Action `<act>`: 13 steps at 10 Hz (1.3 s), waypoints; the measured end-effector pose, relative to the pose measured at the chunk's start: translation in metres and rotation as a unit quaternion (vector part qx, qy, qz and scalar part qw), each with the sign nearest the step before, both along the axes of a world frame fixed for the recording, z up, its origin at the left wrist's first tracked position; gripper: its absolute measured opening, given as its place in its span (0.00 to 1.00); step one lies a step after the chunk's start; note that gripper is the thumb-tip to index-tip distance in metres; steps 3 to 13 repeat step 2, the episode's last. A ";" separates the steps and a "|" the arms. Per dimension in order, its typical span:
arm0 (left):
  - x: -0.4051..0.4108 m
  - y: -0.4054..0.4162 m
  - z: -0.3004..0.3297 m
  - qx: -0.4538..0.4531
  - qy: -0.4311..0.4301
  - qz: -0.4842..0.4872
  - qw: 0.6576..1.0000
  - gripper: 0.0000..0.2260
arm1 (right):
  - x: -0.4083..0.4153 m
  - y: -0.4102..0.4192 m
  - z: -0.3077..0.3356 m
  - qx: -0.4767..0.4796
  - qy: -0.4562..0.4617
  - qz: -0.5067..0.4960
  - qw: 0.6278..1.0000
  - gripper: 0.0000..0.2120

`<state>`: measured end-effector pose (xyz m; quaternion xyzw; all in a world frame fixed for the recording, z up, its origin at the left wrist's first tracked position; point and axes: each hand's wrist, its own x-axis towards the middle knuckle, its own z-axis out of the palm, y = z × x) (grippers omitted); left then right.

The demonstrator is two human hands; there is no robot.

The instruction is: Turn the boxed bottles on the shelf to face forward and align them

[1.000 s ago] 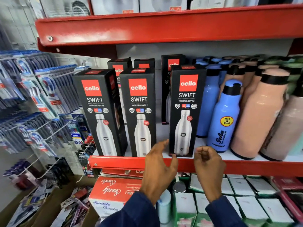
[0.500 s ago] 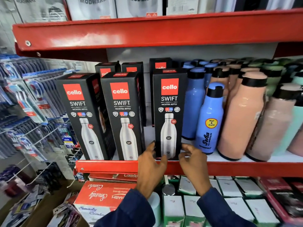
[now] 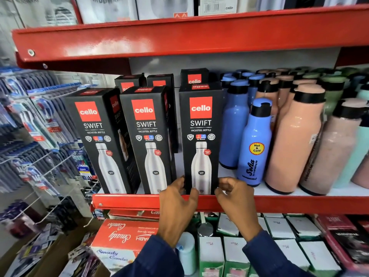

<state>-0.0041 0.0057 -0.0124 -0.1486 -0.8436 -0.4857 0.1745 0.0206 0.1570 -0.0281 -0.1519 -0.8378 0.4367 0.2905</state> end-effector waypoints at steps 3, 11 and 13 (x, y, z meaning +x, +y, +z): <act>-0.004 -0.005 0.001 -0.021 -0.029 -0.001 0.999 0.21 | 0.000 0.003 0.005 -0.037 -0.022 0.008 0.999 0.13; -0.004 -0.005 0.001 -0.021 -0.029 -0.001 0.999 0.21 | 0.000 0.003 0.005 -0.037 -0.022 0.008 0.999 0.13; -0.004 -0.005 0.001 -0.021 -0.029 -0.001 0.999 0.21 | 0.000 0.003 0.005 -0.037 -0.022 0.008 0.999 0.13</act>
